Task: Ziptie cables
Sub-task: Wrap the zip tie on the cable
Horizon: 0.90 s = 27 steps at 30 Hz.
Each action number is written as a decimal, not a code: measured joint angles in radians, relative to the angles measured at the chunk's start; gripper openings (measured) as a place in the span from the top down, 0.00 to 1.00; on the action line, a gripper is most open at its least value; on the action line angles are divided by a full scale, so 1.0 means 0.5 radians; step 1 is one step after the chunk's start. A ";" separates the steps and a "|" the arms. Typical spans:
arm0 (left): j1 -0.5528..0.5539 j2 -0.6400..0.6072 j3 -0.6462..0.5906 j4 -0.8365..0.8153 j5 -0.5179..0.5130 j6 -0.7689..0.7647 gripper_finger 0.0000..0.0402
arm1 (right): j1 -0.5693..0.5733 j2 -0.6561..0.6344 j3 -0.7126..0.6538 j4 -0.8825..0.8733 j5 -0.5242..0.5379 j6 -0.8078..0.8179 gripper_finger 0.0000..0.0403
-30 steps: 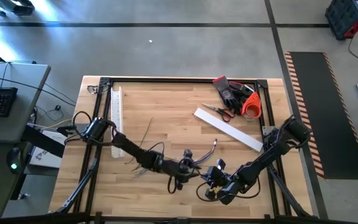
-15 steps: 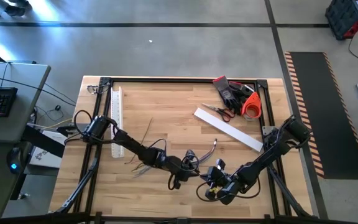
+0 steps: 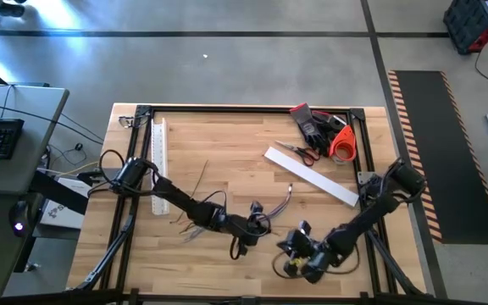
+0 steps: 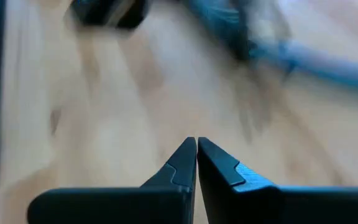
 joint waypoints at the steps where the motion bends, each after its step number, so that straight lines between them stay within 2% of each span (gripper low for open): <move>1: 0.009 -0.015 0.000 -0.011 -0.013 0.000 1.00 | 0.037 0.000 0.000 -0.037 0.000 0.057 1.00; 4: 0.031 -0.059 0.001 -0.110 -0.006 -0.019 1.00 | 0.159 0.000 0.000 -0.139 0.065 0.238 1.00; 7: 0.048 -0.085 -0.001 -0.146 0.124 -0.065 1.00 | 0.254 0.000 0.000 -0.141 0.197 0.124 1.00; 10: 0.065 -0.092 0.001 -0.121 0.248 -0.112 1.00 | 0.277 0.000 0.000 -0.057 0.367 -0.191 1.00; 13: 0.075 -0.092 0.001 -0.131 0.271 -0.152 1.00 | 0.206 0.000 0.007 0.047 0.458 -0.642 0.97; 18: 0.077 -0.092 0.001 -0.129 0.273 -0.193 1.00 | 0.075 0.000 0.109 0.034 0.413 -1.375 0.81; 20: 0.077 -0.092 0.001 -0.128 0.273 -0.222 1.00 | 0.044 0.000 0.151 -0.016 0.429 -1.546 0.75; 23: 0.076 -0.092 0.001 -0.130 0.274 -0.242 1.00 | 0.013 0.000 0.209 -0.166 0.511 -1.543 0.70; 27: 0.076 -0.092 0.001 -0.129 0.277 -0.263 1.00 | -0.034 0.029 0.218 -0.395 0.463 -1.345 0.69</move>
